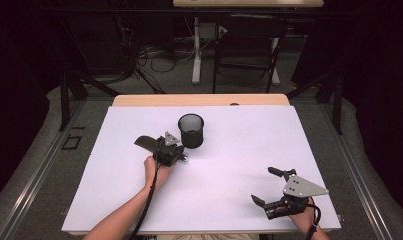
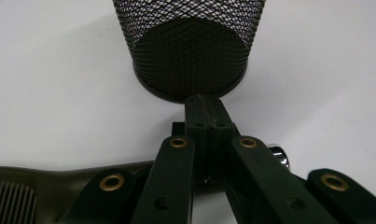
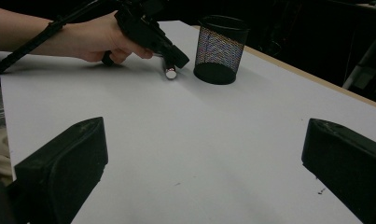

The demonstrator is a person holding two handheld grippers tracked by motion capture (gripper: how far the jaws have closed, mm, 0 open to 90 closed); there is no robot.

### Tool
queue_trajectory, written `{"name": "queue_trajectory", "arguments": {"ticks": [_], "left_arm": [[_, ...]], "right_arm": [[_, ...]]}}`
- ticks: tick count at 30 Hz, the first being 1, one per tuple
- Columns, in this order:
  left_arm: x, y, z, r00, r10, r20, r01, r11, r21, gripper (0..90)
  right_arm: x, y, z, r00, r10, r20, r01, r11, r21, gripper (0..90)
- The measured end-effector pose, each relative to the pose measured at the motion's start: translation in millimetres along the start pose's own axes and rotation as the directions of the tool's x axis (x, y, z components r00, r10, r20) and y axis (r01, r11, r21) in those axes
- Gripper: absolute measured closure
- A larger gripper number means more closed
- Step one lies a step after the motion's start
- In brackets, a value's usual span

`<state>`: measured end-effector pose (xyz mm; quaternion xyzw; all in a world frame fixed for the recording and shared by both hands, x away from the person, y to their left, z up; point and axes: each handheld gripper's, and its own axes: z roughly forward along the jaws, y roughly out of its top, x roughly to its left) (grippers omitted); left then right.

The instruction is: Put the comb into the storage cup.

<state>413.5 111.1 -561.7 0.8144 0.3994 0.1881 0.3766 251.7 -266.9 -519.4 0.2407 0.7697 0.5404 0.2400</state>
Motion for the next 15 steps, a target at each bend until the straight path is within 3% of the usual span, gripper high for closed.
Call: {"name": "queue_trajectory", "arguments": {"ticks": [15], "left_arm": [[-2.9,-1.9,-8.8,0.9983,0.041,0.04,-0.044,0.9976,0.054,89.9]], "right_arm": [[0.3,0.2,-0.2,1.0,0.0,0.0,0.0,1.0,0.002,0.0]]}}
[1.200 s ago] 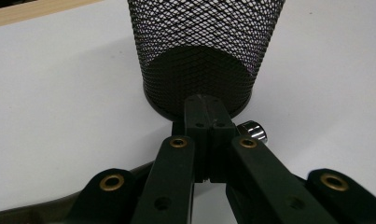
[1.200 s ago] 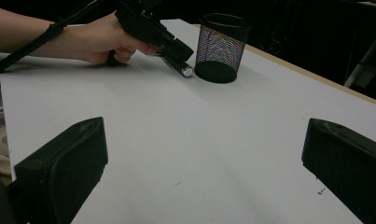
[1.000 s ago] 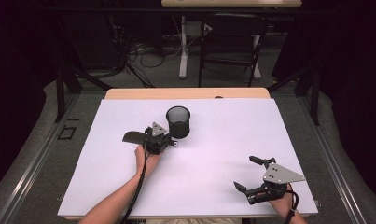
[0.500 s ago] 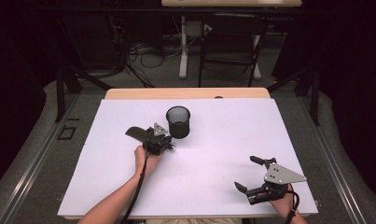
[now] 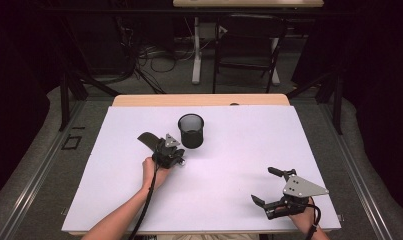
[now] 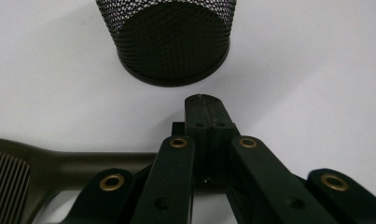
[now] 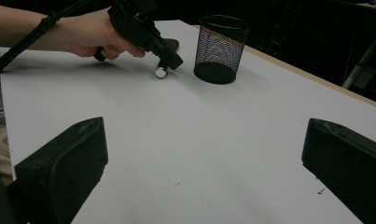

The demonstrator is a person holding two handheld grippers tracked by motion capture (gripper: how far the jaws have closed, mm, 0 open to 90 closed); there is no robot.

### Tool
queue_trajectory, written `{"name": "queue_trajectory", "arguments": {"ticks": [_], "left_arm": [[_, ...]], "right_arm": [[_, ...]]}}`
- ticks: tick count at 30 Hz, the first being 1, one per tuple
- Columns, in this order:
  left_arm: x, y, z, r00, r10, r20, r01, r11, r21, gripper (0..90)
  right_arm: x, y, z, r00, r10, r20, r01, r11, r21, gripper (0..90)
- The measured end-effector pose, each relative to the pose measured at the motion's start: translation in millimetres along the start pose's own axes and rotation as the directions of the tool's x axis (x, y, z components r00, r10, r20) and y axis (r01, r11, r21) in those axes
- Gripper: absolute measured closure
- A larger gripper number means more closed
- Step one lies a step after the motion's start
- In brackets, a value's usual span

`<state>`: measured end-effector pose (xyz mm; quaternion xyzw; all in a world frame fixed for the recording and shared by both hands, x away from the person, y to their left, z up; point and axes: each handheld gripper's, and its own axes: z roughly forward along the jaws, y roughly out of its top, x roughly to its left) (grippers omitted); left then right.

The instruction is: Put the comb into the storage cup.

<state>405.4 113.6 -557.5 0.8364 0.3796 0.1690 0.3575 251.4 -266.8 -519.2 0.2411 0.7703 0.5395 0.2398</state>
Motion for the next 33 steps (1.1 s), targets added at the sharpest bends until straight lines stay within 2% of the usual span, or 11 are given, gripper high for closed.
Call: {"name": "queue_trajectory", "arguments": {"ticks": [11,18,33], "left_arm": [[-3.0,-5.0,-6.4,0.9993,0.034,0.015,-0.034,0.9986,0.04,89.9],[-4.0,-9.0,-11.0,0.9982,0.053,0.027,-0.055,0.9953,0.08,89.9],[4.8,-15.0,-19.4,0.9996,0.025,0.015,-0.027,0.9944,0.103,89.9]], "right_arm": [[0.2,0.1,0.0,1.0,-0.001,0.001,0.001,1.0,-0.002,0.0],[0.1,0.1,-0.2,1.0,0.0,0.001,0.0,1.0,0.002,0.0],[0.2,0.4,-0.9,1.0,-0.004,0.0,0.004,1.0,0.001,0.0]]}}
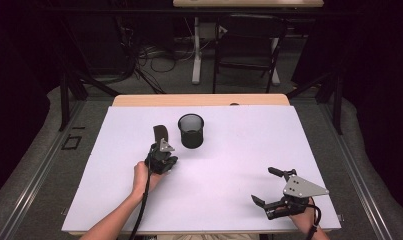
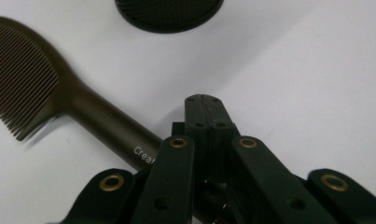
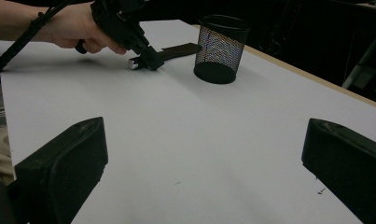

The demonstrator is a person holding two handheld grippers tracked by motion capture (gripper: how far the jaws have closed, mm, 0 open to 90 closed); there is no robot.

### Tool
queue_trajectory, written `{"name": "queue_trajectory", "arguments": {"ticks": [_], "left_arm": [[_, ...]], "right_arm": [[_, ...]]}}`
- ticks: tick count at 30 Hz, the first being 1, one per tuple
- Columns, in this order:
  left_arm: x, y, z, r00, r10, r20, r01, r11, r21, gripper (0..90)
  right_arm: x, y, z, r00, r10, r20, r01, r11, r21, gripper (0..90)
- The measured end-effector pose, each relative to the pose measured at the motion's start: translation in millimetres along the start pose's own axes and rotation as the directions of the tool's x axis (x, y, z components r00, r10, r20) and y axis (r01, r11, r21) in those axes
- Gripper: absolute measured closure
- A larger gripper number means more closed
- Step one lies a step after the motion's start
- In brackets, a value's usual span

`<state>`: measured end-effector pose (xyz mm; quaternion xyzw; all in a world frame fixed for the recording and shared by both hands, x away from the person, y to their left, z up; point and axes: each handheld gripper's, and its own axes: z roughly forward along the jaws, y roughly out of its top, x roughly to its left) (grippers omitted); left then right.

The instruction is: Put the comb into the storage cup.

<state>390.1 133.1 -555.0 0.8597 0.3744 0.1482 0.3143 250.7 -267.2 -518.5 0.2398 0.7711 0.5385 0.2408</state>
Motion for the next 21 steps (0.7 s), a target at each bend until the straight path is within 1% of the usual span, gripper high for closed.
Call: {"name": "queue_trajectory", "arguments": {"ticks": [2,8,9,13,19,21], "left_arm": [[1.4,-1.0,-0.9,0.9999,-0.011,-0.002,0.011,0.9999,0.002,89.9],[6.5,-4.8,-5.2,0.9996,-0.019,-0.019,0.019,0.9997,0.013,89.8],[7.1,-5.5,-5.2,0.9993,-0.031,-0.019,0.031,0.9995,0.008,89.8],[11.6,-5.2,-6.7,0.999,-0.035,-0.028,0.036,0.9992,0.017,89.8],[12.3,-5.2,-7.0,0.9988,-0.035,-0.034,0.035,0.9991,0.024,89.7],[13.1,-5.4,-7.4,0.9985,-0.041,-0.037,0.042,0.9987,0.029,89.7]], "right_arm": [[0.2,0.1,0.1,1.0,-0.001,-0.001,0.001,1.0,-0.004,0.0],[-0.1,0.0,0.1,1.0,0.0,-0.002,0.0,1.0,0.0,0.0],[0.0,0.1,0.3,1.0,-0.003,0.0,0.003,1.0,-0.002,0.0],[0.2,0.3,0.4,1.0,-0.003,0.0,0.003,1.0,0.001,0.0],[0.2,0.2,0.4,1.0,-0.002,0.0,0.002,1.0,0.001,0.0],[0.3,0.0,0.5,1.0,0.0,-0.001,0.0,1.0,0.004,0.0]]}}
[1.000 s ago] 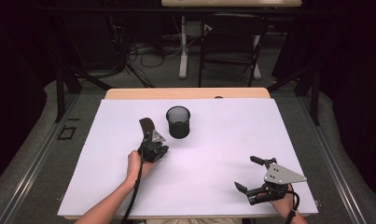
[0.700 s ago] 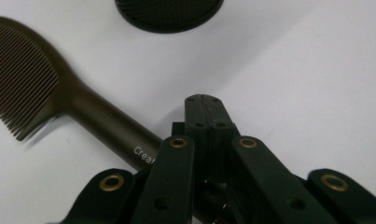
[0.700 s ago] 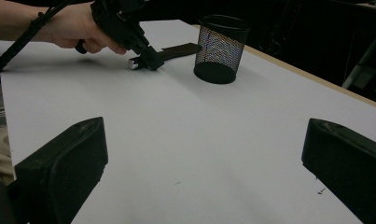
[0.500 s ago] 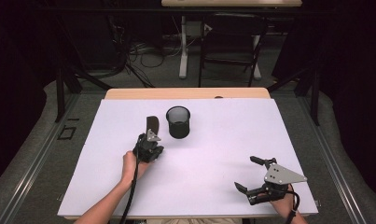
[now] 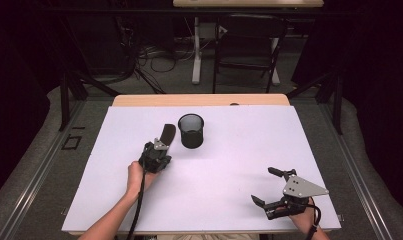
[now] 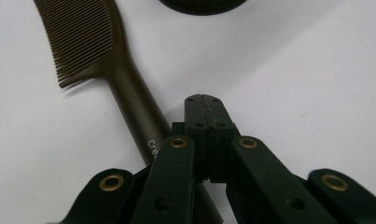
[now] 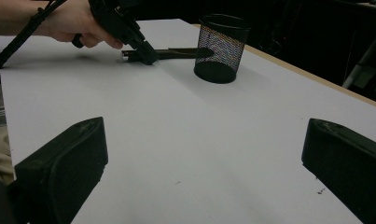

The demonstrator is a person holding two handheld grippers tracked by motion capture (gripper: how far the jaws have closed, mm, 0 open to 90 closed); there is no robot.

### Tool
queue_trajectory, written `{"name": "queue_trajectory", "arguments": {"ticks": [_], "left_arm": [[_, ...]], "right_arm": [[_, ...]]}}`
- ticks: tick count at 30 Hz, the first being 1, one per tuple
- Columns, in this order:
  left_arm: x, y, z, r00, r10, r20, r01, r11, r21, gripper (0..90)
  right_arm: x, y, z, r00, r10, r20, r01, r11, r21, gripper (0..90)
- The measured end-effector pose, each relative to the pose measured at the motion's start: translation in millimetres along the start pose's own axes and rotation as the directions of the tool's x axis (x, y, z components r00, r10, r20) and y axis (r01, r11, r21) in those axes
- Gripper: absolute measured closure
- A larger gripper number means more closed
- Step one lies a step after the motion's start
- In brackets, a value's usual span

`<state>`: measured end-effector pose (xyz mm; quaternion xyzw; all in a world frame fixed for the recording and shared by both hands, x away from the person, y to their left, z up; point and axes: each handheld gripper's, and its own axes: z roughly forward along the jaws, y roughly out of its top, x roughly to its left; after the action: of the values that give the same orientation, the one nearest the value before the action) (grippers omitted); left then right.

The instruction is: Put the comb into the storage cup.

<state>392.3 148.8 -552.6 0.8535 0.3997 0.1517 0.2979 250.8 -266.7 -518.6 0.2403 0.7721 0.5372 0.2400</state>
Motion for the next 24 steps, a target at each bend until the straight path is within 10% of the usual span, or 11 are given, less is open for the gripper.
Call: {"name": "queue_trajectory", "arguments": {"ticks": [24], "left_arm": [[6.6,0.4,-2.8,0.9999,-0.009,-0.013,0.009,0.9999,0.013,82.1]], "right_arm": [[0.4,0.3,-0.2,1.0,-0.005,-0.002,0.005,1.0,-0.002,0.0]]}}
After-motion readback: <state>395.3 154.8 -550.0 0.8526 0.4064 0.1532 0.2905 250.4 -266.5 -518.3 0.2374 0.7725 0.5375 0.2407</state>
